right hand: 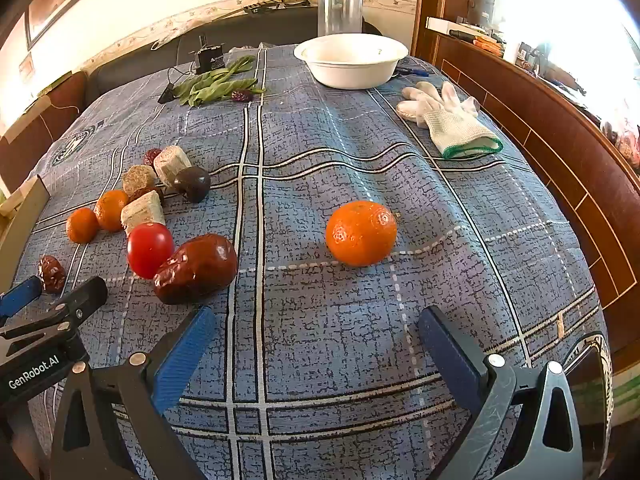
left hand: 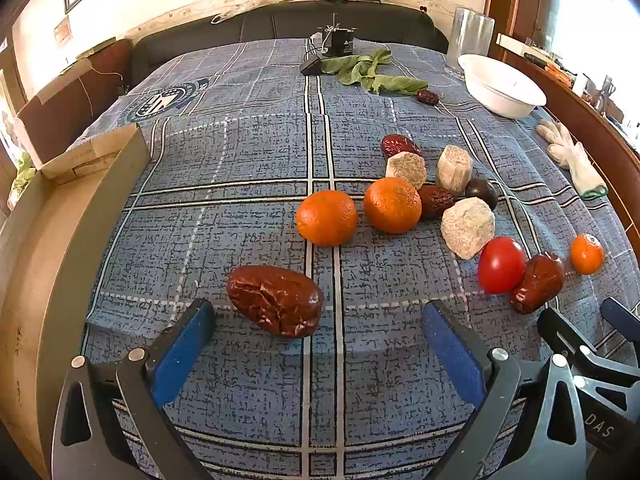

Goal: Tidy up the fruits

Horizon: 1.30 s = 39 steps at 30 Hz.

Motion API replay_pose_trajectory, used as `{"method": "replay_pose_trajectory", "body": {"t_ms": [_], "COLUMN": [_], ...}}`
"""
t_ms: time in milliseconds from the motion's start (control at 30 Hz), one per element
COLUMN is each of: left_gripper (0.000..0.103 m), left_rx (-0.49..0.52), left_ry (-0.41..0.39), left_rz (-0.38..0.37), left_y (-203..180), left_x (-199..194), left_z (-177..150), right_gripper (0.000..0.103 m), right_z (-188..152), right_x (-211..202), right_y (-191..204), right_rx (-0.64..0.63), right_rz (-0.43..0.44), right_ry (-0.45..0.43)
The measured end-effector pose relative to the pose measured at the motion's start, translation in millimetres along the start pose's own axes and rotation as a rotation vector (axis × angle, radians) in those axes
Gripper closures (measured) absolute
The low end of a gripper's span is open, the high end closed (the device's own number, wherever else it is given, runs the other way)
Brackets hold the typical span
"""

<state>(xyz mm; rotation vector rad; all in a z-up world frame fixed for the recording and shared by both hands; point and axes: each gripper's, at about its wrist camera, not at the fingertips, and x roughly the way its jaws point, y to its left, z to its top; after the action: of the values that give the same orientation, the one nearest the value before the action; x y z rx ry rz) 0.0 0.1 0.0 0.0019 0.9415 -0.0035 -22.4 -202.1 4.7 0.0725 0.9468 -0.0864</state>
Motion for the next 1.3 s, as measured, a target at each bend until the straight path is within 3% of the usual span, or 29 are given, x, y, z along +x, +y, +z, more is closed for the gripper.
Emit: {"method": "replay_pose_trajectory", "body": {"t_ms": [867, 1300], "left_gripper": [0.0, 0.0], "left_rx": [-0.001, 0.063], "left_ry": [-0.001, 0.053], "left_rz": [0.006, -0.039], "left_y": [-0.2, 0.2], "left_x": [-0.3, 1.3], "left_z": [-0.5, 2.4], "right_gripper": [0.0, 0.0], "right_z": [0.3, -2.4], "right_x": [0.1, -1.7], "right_y": [-0.1, 0.3], "right_rx": [0.001, -0.01], "right_rz": [0.0, 0.018], "right_ry": [-0.001, 0.035]}}
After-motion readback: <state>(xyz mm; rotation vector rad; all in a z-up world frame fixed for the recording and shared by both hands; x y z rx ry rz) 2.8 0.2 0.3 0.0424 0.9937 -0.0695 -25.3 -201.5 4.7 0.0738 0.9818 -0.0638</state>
